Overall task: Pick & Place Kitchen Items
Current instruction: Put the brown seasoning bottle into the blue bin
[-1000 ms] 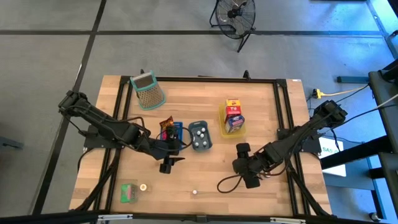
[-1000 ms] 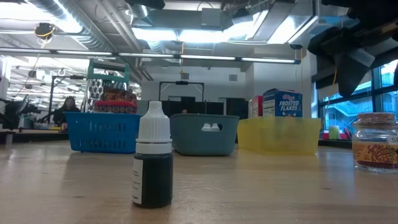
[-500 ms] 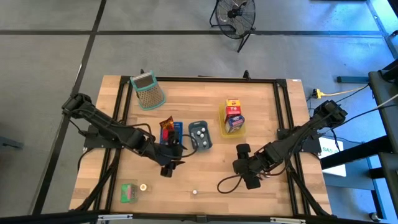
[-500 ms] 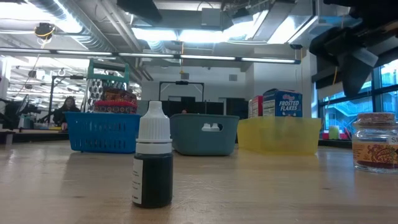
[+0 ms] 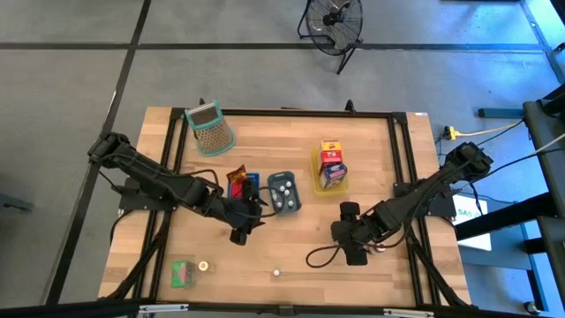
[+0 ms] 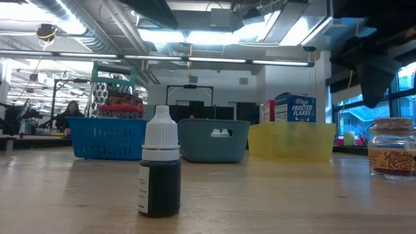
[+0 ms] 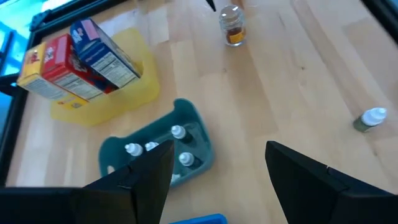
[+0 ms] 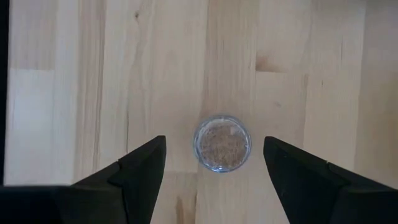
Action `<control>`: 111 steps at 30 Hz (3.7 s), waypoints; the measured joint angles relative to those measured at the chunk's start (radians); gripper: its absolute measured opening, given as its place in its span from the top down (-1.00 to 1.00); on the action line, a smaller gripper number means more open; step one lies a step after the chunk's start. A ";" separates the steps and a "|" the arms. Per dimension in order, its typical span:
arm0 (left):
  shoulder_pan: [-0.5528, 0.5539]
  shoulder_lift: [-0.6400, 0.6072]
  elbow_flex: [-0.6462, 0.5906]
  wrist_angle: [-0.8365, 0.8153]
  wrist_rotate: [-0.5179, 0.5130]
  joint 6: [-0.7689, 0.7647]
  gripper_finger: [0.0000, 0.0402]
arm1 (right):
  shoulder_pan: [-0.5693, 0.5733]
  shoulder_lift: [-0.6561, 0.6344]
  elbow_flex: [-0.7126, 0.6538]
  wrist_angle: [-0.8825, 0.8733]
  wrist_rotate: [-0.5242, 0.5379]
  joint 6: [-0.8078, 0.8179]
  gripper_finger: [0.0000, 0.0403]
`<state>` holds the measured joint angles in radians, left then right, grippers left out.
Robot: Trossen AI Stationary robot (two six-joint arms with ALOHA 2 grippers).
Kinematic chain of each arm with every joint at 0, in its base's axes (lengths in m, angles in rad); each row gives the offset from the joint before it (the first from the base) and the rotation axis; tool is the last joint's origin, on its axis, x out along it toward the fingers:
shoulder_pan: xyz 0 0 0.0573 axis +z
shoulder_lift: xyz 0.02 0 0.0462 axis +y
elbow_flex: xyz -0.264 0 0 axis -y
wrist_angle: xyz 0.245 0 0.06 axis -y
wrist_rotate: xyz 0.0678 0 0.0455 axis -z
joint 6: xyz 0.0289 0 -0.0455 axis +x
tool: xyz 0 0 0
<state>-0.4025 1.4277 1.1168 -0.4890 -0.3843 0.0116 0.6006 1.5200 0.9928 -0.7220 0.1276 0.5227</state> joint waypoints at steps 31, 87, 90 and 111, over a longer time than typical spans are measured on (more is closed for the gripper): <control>0.176 0.097 0.000 0.175 0.189 0.108 -0.24 | -0.019 -0.001 -0.199 0.250 -0.016 -0.014 -0.35; 0.177 0.269 0.000 0.411 0.320 0.062 -0.24 | -0.081 0.000 0.010 0.195 -0.045 -0.427 0.08; 0.177 0.279 0.000 0.496 0.329 0.061 -0.24 | -0.093 0.000 0.031 0.171 -0.024 -0.470 0.08; 0.162 0.331 0.000 0.595 0.352 0.028 -0.24 | -0.109 0.000 0.111 0.123 -0.023 -0.558 0.08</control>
<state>-0.2405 1.7584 1.1172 0.1059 -0.0321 0.0393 0.4912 1.5200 1.1036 -0.5989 0.1051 -0.0349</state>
